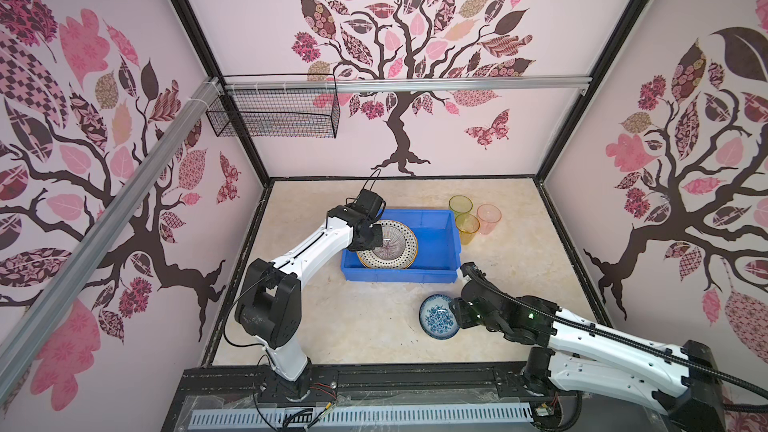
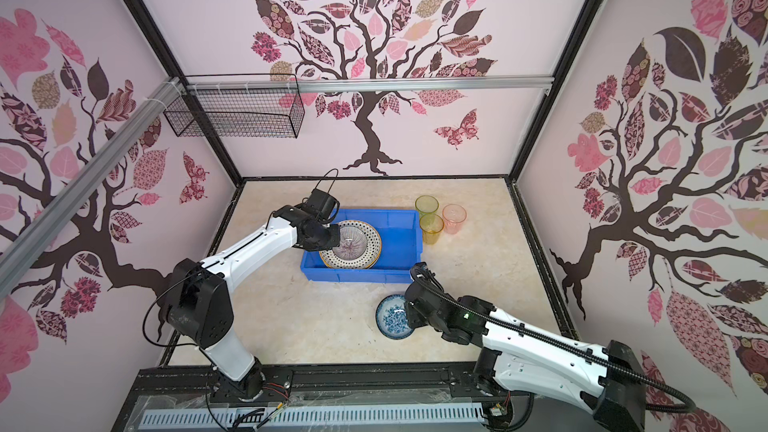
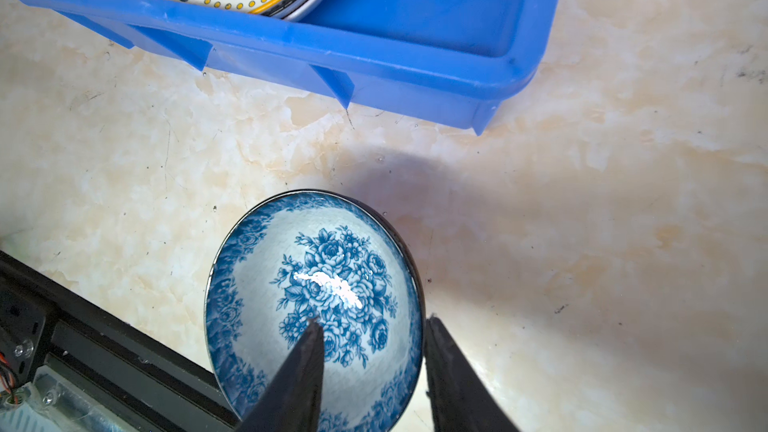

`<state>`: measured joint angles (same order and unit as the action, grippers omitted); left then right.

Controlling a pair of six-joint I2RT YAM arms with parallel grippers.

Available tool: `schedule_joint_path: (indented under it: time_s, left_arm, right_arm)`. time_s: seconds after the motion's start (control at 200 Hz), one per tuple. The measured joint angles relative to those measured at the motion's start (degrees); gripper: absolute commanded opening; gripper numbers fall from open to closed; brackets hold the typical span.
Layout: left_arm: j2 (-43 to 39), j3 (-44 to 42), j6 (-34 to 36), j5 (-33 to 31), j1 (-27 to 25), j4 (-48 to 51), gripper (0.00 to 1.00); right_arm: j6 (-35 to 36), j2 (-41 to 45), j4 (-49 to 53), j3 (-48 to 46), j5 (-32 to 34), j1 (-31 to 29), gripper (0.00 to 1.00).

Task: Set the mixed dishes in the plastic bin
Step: 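Move the glass bowl over the bin with the left gripper while the right gripper descends, then lower the glass bowl onto the dotted plate with the left gripper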

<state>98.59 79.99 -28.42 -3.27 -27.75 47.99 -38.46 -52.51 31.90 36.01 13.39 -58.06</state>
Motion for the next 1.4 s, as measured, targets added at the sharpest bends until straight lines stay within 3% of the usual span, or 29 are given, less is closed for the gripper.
schedule_joint_path:
  time_s: [1.401]
  left_arm:
    - [6.45, 3.98, -0.37, 2.49, 2.78, -1.95, 0.02]
  right_arm:
    - [1.66, -1.79, -0.04, 0.07, 0.28, 0.0, 0.46]
